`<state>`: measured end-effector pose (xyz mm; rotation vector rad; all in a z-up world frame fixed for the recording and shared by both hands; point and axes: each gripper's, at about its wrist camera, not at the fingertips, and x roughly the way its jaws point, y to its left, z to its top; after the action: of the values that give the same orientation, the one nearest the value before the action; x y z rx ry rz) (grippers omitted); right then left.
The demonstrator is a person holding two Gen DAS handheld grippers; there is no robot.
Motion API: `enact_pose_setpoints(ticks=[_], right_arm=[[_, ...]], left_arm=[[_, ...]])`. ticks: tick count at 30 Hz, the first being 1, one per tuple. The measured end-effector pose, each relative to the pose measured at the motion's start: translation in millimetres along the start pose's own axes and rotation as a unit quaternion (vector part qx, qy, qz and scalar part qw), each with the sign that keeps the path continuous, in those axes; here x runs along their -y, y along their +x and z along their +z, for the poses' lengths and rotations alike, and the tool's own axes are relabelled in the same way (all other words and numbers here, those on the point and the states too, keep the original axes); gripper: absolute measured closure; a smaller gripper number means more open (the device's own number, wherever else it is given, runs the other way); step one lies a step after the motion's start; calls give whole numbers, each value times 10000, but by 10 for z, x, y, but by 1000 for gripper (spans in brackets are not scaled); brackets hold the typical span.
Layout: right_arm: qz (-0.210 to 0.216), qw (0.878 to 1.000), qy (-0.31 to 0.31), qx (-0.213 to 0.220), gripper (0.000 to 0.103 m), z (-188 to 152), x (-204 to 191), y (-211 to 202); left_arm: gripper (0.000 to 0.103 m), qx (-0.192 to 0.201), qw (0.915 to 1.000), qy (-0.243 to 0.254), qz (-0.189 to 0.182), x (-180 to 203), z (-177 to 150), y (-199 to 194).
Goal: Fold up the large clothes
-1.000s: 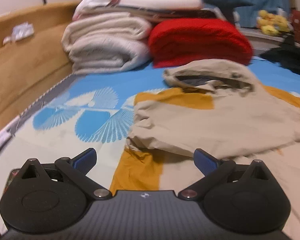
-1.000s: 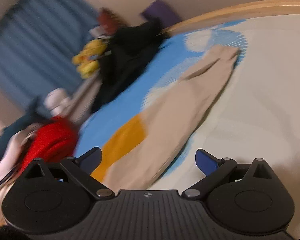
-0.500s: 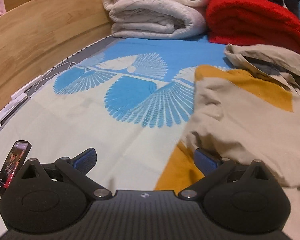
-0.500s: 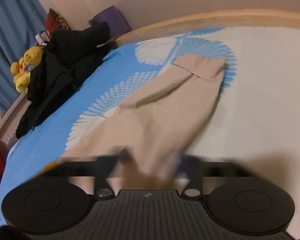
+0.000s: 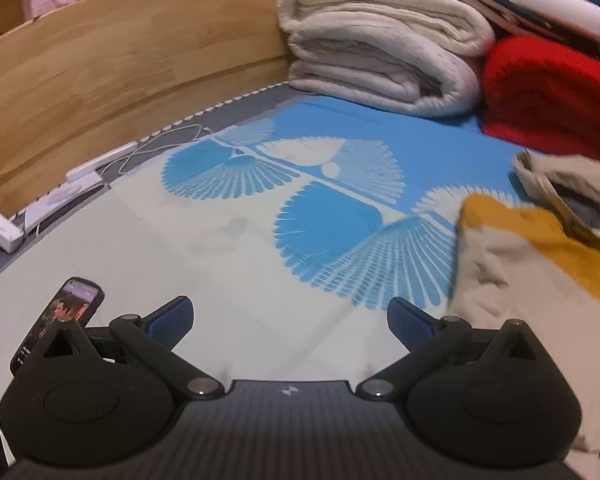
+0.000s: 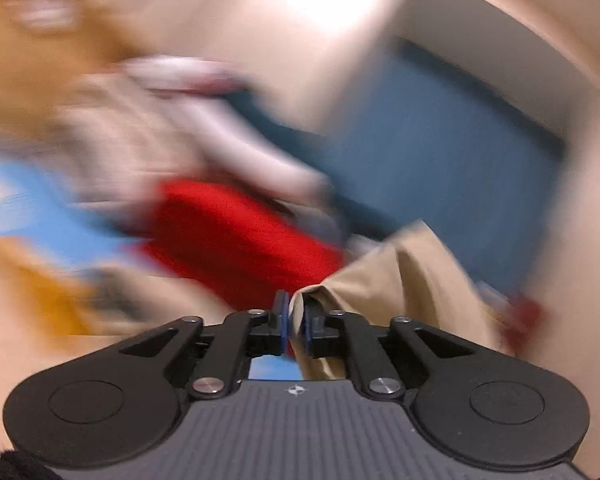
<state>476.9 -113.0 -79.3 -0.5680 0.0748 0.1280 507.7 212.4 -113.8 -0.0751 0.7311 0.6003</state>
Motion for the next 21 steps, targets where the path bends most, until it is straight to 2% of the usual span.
enact_pose_setpoints(ticks=[1,2,3,4,5,7,10,14,17,19,21], right_arm=[[510,9981,-311,-155,69,-11,-369,-25],[1043,9923,-531,-400,45,-82,-728,-76],[1434,9855,-685,-595,38,-178,-968,-143],[1614,9810,-818,-706,34,-280,-1108,-211],[1729,9766,-979,-819,33,-376,-1186,-274],[1609,9776,-894,-1025,31,-516,-1076,-348],[1360,9821,-10,-1305,25,-532,-597,-385],[950,9799,916,-1494,25,-642,6,-392],[616,9690,1722,-1663,25,-843,432,-357],[518,9544,2315,-1811,25,-971,639,-280],[364,9434,2653,-1956,25,-1115,737,-205]], left_arm=[[0,-50,10000,-68,-8,-38,23,16],[0,-100,9999,-127,-28,-75,42,34],[0,-151,9997,-179,-26,-108,58,52],[0,-213,9995,-238,-21,-135,76,69],[0,-280,9991,-311,-52,-158,94,81],[0,-319,9985,-417,-173,-181,111,90],[0,-182,9985,-356,-370,-114,114,48],[0,108,9947,-214,-1003,-14,92,-139],[0,333,9873,-205,-1537,74,89,-268],[0,613,9813,6,-1827,206,101,-295],[0,626,9824,366,-1723,391,165,-185]])
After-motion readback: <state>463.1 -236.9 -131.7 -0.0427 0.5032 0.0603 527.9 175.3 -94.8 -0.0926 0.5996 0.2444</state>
